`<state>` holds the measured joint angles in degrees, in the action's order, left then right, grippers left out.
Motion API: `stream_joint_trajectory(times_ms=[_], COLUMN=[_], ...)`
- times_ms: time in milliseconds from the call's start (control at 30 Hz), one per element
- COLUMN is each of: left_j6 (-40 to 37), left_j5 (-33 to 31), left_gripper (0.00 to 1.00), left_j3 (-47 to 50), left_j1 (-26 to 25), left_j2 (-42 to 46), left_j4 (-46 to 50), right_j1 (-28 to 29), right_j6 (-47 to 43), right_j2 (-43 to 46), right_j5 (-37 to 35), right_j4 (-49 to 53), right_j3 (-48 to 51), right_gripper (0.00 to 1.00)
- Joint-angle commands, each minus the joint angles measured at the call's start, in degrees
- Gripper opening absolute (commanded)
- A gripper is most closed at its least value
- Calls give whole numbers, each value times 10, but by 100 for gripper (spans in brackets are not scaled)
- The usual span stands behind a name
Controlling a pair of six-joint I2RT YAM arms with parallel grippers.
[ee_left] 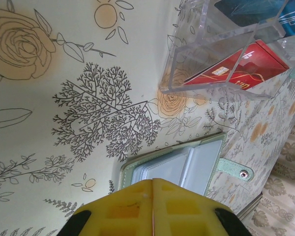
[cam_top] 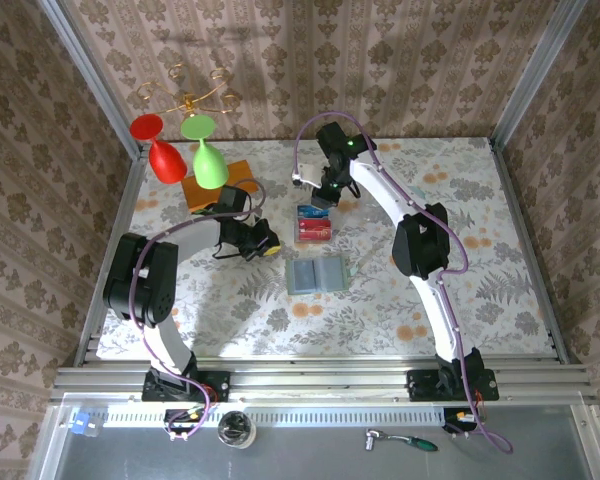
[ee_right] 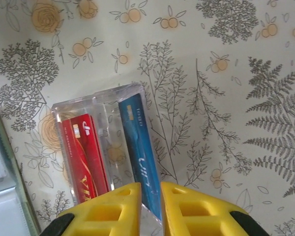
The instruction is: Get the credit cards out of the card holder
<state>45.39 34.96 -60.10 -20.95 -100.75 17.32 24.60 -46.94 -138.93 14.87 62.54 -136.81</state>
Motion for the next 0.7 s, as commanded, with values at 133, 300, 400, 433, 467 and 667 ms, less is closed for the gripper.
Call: stream_joint_trajectory(times_ms=[133, 300, 400, 433, 467, 667], left_j6=[-1, -1, -1, 0, 0, 0], left_j5=[9, 10, 10, 10, 10, 11], left_gripper=[9, 9, 9, 10, 9, 9], left_j3=[6, 10, 13, 13, 13, 18], left_j1=[3, 3, 4, 4, 5, 7], left_j2=[1, 3, 4, 4, 5, 6], left_j4=[-8, -11, -12, -13, -13, -15], right_j1=[11, 24, 30, 31, 32, 37], right_j6=[29, 34, 35, 35, 36, 37], right_j2=[0, -12, -18, -20, -22, -25], right_j5=[-42, -79, -87, -91, -94, -105], right_j4=[-39, -62, -71, -74, -76, -86], right_j3=[-13, -9, -7, -6, -4, 26], right_gripper=[21, 21, 21, 21, 21, 21])
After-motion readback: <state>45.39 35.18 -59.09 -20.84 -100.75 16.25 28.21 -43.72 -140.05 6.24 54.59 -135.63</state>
